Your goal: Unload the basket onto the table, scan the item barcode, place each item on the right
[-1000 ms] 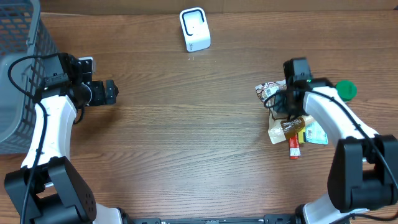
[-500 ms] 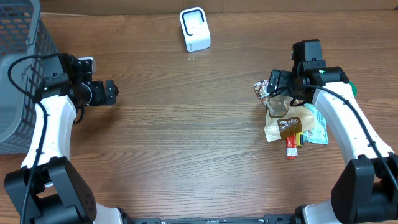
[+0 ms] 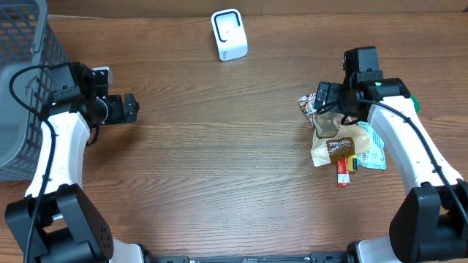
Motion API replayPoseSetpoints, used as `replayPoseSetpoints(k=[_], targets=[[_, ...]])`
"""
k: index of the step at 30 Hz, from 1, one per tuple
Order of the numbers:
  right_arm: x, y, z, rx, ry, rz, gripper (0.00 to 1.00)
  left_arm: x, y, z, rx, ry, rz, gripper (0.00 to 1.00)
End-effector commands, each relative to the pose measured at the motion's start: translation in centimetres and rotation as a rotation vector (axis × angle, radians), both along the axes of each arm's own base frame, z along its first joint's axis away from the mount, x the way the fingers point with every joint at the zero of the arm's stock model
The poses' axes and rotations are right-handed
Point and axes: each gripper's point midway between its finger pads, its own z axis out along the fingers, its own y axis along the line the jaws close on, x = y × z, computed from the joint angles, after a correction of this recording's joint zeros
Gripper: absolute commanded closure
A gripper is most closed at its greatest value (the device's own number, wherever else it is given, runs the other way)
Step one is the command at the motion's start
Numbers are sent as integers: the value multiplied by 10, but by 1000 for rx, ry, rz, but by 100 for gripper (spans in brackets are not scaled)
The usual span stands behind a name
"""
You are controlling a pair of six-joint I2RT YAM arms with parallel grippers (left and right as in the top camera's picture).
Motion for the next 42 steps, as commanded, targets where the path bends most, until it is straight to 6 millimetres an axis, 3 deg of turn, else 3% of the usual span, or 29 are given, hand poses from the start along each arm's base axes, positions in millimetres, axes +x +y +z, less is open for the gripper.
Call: replayPoseSetpoints(k=[1, 24, 29, 34, 42], targets=[[3, 0, 5, 5, -17, -1, 0, 4, -2, 5, -2, -16, -20, 0], [2, 0, 8, 6, -25, -1, 0, 4, -2, 5, -2, -17, -20, 0], [-1, 0, 49, 14, -134, 0, 0, 4, -2, 5, -2, -16, -20, 0], [-16, -1, 113, 28, -312, 0, 0, 4, -2, 5, -2, -17, -20, 0], [-71, -6, 218, 53, -628, 1, 0, 4, -2, 5, -2, -17, -20, 0]])
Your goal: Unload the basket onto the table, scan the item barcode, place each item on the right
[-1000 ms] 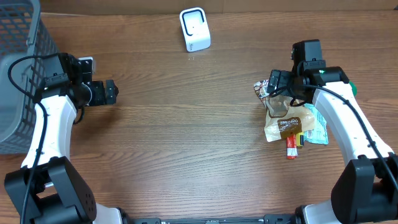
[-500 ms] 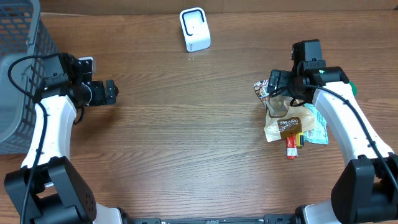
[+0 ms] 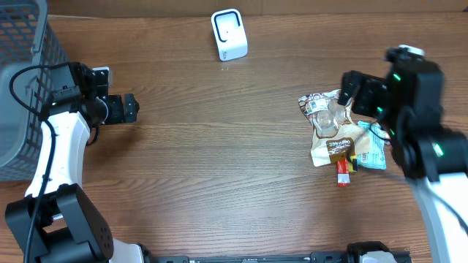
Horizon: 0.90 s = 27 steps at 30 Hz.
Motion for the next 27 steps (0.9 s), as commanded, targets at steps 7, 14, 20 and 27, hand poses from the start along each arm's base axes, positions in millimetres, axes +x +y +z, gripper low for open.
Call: replayPoseSetpoints(k=[7, 14, 20, 27], targets=[[-77, -6, 94, 26, -329, 0, 0, 4, -2, 5, -2, -17, -20, 0], [-157, -16, 146, 40, -585, -16, 0, 4, -2, 5, -2, -17, -20, 0], [-209, -23, 152, 44, -698, -37, 0, 4, -2, 5, -2, -17, -20, 0], [-239, -24, 101, 52, -669, -32, 0, 4, -2, 5, -2, -17, -20, 0]])
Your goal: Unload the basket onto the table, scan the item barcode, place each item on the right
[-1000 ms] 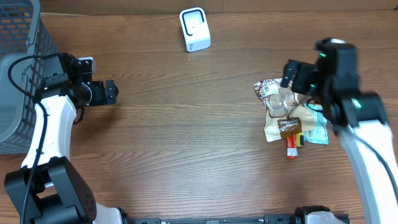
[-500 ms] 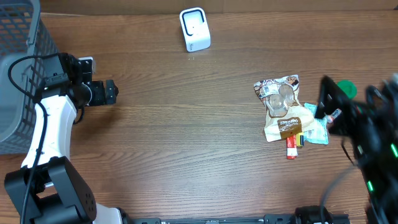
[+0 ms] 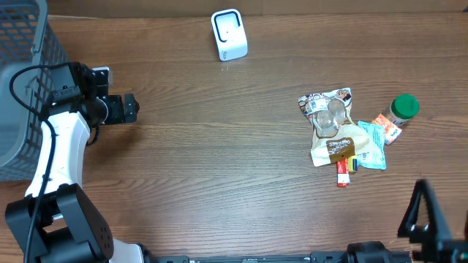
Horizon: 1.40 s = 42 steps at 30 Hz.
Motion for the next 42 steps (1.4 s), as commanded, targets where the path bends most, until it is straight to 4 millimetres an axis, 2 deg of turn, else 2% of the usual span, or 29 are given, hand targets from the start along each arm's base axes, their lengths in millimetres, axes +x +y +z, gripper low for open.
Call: replayPoseSetpoints(k=[1, 3, 6, 9, 12, 18, 23, 28, 34, 36, 42], targets=[[-5, 0, -32, 4, 39, 1, 0, 4, -2, 5, -2, -17, -20, 0], [-5, 2, -48, 6, 24, 16, 0, 4, -2, 5, -2, -16, -20, 0], [1, 3, -60, 8, -17, 17, 0, 4, -2, 5, -2, -16, -20, 0], [17, 4, -71, 8, -13, 17, 0, 4, -2, 5, -2, -17, -20, 0], [35, 7, -72, 11, -63, 23, 0, 4, -2, 5, -2, -17, -20, 0], [68, 18, -57, 15, -284, 74, 0, 4, -2, 5, -2, -17, -20, 0], [86, 26, -70, 11, -418, 107, 0, 4, -2, 5, -2, -17, -20, 0], [102, 27, -103, 12, -449, 110, 0, 4, -2, 5, -2, -17, -20, 0], [123, 31, -158, 6, -339, 122, 0, 4, -2, 5, -2, -17, -20, 0], [130, 33, -175, 3, -262, 128, 0, 4, -2, 5, -2, -17, -20, 0], [142, 35, -244, -1, 25, 137, 0, 4, -2, 5, -2, -17, -20, 0]])
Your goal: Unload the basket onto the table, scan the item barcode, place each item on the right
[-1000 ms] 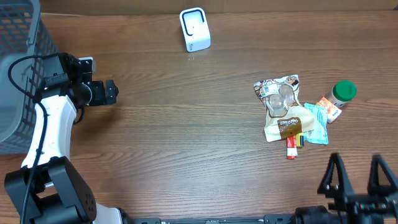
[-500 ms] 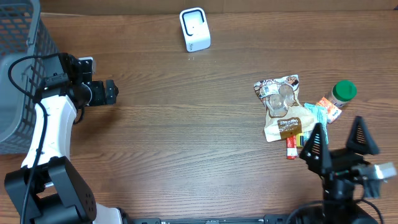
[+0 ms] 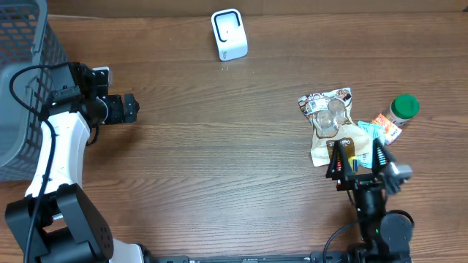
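Observation:
A pile of items lies at right: a printed snack bag (image 3: 327, 107), a tan pouch (image 3: 322, 150), a teal packet (image 3: 368, 136), a red stick (image 3: 341, 177), an orange packet (image 3: 387, 127) and a green-lidded bottle (image 3: 404, 107). The white scanner (image 3: 229, 34) stands at the far middle. My right gripper (image 3: 357, 156) rises from the near edge, open, its two dark fingers spread over the pile's near part with nothing held. My left gripper (image 3: 131, 108) rests far left, shut and empty.
A grey mesh basket (image 3: 22, 66) fills the far left corner, right behind my left arm. Bare wooden table (image 3: 219, 161) lies between scanner, pile and left gripper. The right arm's base (image 3: 380, 234) sits at the near edge.
My right arm, then only a dark shape at the bottom right edge, now stands near the front with its open gripper over the pile's near side. The left arm and items have not moved.
At first my right gripper was down on the snack bag at the pile's top. Then the arm was blurred to the right of the pile, then almost out of view at the bottom right. Now it is back over the pile. No item has shifted.

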Motion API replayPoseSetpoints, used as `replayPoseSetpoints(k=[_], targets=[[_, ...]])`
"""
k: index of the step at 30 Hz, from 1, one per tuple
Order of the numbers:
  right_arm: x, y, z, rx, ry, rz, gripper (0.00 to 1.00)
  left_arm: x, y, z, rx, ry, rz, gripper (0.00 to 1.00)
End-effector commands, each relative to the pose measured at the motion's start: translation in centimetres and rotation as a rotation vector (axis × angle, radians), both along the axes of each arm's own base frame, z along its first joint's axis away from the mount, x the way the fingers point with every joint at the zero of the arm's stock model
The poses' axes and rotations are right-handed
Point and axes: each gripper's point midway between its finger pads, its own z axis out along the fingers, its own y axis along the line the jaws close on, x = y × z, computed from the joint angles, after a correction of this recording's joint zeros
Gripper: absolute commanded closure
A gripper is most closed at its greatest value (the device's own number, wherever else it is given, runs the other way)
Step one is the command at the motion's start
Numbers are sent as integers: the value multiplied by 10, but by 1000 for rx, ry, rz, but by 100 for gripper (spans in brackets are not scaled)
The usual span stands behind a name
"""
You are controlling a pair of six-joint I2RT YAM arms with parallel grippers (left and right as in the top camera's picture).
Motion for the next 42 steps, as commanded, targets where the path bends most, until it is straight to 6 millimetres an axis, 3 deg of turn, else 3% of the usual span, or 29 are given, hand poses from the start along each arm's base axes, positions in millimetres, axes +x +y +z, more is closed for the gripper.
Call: replayPoseSetpoints(k=[1, 11, 42], targets=[[1, 2, -30, -8, 109, 9, 0, 4, -2, 5, -2, -16, -20, 0], [-2, 21, -29, -379, 45, 106, 0, 4, -2, 5, -2, -16, -20, 0], [-2, 20, -29, -373, 45, 104, 0, 4, -2, 5, -2, -16, -20, 0]])
